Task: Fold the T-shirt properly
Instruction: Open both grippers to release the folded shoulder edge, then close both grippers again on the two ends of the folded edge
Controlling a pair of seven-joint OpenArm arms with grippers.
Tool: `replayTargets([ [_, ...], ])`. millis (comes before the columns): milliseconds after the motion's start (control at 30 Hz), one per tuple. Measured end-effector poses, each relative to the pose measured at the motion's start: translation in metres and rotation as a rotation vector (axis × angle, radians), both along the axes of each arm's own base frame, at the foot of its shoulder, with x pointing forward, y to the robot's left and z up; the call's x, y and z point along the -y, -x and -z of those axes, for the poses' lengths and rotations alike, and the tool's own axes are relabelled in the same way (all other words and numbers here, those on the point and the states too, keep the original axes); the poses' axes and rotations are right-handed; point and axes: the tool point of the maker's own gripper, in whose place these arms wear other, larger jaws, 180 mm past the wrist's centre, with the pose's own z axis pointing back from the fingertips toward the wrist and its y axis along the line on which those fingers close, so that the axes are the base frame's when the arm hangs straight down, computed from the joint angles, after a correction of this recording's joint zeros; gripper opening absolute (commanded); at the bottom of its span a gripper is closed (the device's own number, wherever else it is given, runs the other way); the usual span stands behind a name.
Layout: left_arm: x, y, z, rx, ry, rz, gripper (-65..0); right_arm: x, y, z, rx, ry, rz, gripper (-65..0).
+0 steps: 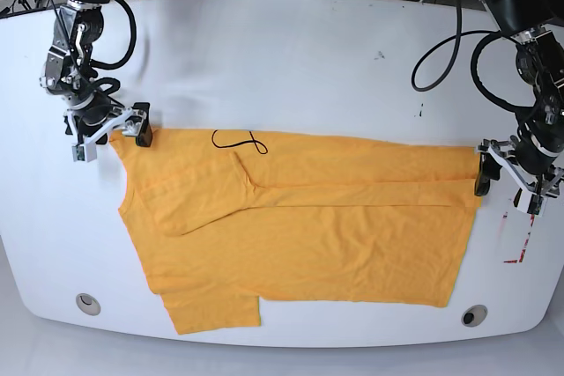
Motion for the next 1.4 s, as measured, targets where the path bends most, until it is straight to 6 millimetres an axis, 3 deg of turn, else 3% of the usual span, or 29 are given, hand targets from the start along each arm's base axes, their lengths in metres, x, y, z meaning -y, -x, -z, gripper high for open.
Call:
replayTargets([
  [367, 0.005, -0.004, -0.007, 0.023, -0.006, 0.022, -17.2, 0.001, 0.018, 0.013, 0.001, 0.014, 0.025, -2.4],
  [667, 0.005, -0.004, -0.007, 0.021, -0.011, 0.021, -17.5, -0.009, 0.016, 0.014, 0.023, -0.008, 0.025, -2.4],
  [867, 0.005, 0.0, -0.002, 0.01, -0.009, 0.019, -17.6, -0.012, 0.013, 0.013, 0.038, -0.017, 0.021, -5.8],
  [933, 0.004, 0.002, 0.0, 0.004, -0.008, 0.017, -17.5, -0.011, 0.012, 0.013, 0.042, -0.019, 0.023, -9.6],
  [1000, 0.005, 0.003, 0.003, -0.001, -0.006, 0.017, -17.0, -0.01, 0.011, 0.013, 0.041, -0.023, 0.026, -20.5],
  [1400, 0.005, 0.005, 0.004, -0.002, -0.003, 0.019, -16.5, -0.006, 0.005, 0.013, 0.024, -0.024, 0.033, -65.0],
])
